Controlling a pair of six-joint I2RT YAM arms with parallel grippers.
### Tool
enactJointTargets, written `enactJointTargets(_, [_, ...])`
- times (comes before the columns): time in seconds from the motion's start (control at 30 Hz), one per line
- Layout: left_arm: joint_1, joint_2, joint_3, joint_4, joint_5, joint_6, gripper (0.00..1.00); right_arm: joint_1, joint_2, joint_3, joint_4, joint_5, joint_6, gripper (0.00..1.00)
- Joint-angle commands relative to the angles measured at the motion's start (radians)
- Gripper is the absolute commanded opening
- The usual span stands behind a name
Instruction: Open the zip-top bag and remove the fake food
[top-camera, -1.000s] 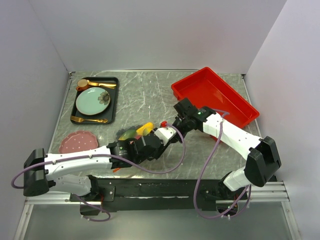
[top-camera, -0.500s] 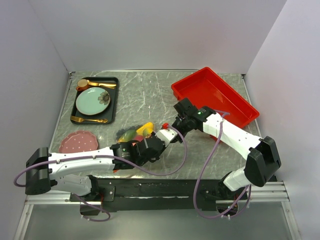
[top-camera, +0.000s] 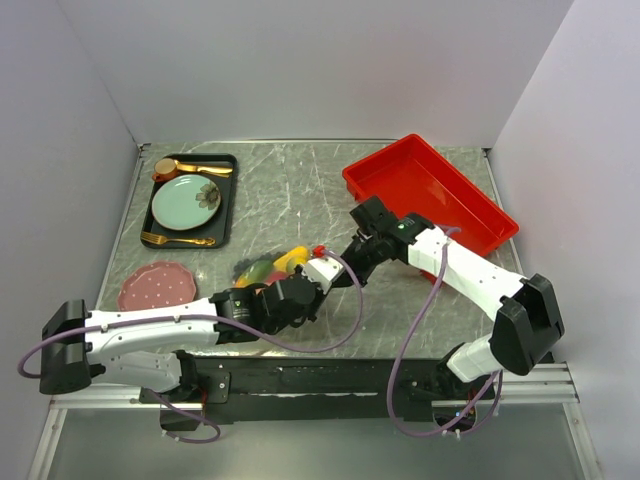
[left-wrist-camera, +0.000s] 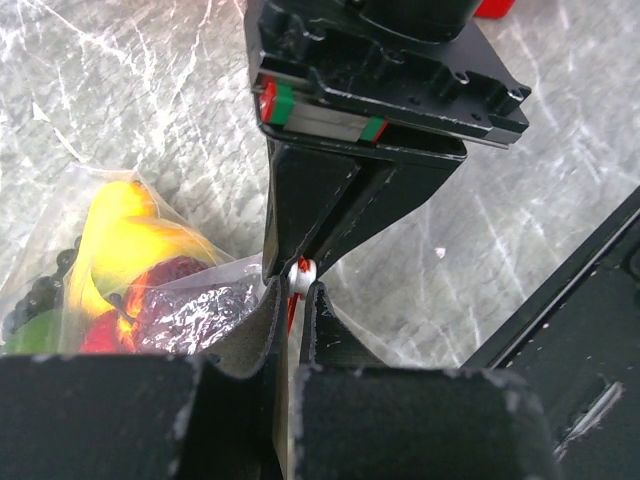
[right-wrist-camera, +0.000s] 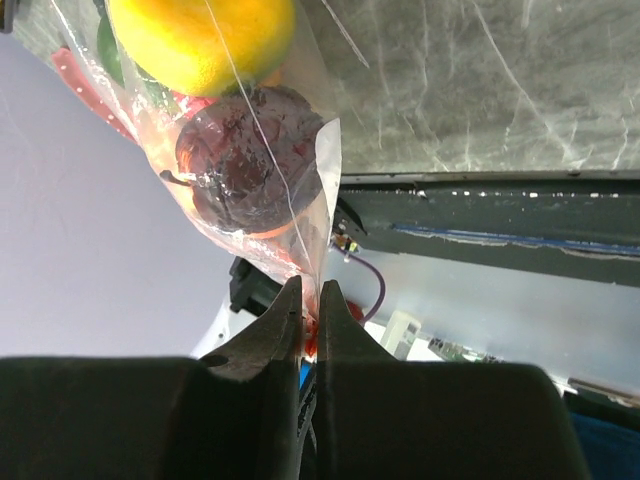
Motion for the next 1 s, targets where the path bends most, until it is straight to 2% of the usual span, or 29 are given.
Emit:
enactJointTargets(0.0, [-0.013, -0.036, -0.038, -0.078, 0.006, -0.074, 0.01, -0.047, -0.075, -0.005, 0.023, 0.011, 0.012, 0.00])
enactJointTargets(0.53, [-0.030, -0.060, -0.032, -0.135, 0.025, -0.088, 0.02, -0.058, -0.071, -0.054, 0.081, -0.007, -0.019, 0.01])
enactJointTargets(0.6, [-0.031, -0.060, -0.028, -0.135, 0.014, -0.086, 0.01, -0.057, -0.072, -0.065, 0.101, -0.015, -0.019, 0.12])
enactJointTargets(0.67, [-0.030, -0.059, -0.021, -0.130, 0.008, -0.085, 0.01, -0.055, -0.074, -0.070, 0.118, -0.019, -0.017, 0.15])
enactJointTargets(0.73, [-0.030, -0.056, -0.017, -0.126, 0.008, -0.080, 0.01, -0.055, -0.077, -0.080, 0.126, -0.029, -0.013, 0.22])
enactJointTargets(0.9, [-0.031, -0.062, -0.015, -0.115, 0.013, -0.077, 0.01, -0.055, -0.066, -0.105, 0.156, -0.052, -0.002, 0.31])
enactJointTargets(0.97, [-0.030, -0.062, -0.015, -0.120, 0.011, -0.077, 0.01, -0.057, -0.065, -0.111, 0.164, -0.058, 0.001, 0.32])
